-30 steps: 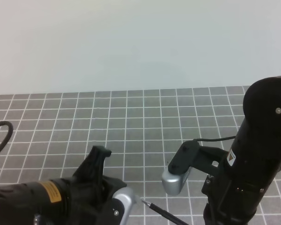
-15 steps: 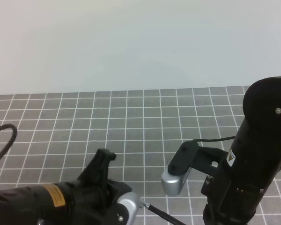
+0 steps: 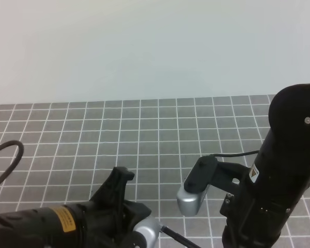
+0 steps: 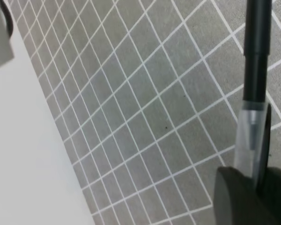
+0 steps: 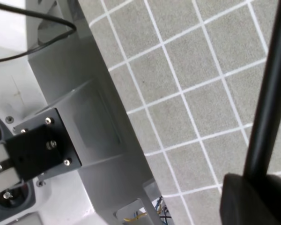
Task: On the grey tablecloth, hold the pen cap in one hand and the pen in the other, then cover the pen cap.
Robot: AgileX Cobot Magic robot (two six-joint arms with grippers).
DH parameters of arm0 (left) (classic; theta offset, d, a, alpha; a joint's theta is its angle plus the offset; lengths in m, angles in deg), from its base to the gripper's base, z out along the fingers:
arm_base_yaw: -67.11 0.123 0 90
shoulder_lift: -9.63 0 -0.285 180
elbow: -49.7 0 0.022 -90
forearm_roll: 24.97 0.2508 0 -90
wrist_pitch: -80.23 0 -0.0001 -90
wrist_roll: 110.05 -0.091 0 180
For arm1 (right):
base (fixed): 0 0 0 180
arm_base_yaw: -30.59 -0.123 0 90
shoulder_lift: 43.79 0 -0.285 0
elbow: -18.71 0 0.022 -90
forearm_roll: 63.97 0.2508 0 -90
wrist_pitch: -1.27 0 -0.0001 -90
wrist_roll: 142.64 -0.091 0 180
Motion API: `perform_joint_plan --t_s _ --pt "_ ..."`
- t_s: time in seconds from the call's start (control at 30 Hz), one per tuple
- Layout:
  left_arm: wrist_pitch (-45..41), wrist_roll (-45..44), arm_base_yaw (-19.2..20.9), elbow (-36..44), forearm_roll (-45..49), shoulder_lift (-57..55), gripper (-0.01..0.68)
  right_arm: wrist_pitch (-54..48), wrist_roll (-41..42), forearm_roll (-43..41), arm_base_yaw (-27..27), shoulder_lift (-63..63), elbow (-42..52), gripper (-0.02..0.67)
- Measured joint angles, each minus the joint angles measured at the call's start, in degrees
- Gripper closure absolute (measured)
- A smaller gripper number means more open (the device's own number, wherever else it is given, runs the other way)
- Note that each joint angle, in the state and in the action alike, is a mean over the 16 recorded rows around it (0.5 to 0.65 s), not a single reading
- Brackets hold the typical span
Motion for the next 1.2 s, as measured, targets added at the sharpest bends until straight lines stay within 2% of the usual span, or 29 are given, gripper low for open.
perform_joint_plan --t_s 0.4,0.7,0.83,1.03,1.2 --pt "1.87 -1.81 -5.32 0.0 -2.22 0.0 0.672 1.53 1.8 0.1 0.0 0.0 0.0 0.652" --pt "3.07 -1.59 -6.25 0.0 -4.29 0.0 0.654 2.31 2.15 0.09 0.0 0.0 0.0 0.652" --pt "4.18 0.83 -6.12 0.0 -4.5 0.0 0.588 2.42 1.76 -0.49 0.0 0.0 0.0 0.652" --pt "6.58 6.85 -4.84 0.0 -4.78 0.0 0.429 3.61 -0.04 -3.33 0.03 0.0 0.0 0.652" --pt "8.36 12.55 -2.14 0.0 -4.85 0.0 0.306 7.78 -3.44 -7.48 0.32 0.0 0.0 0.652"
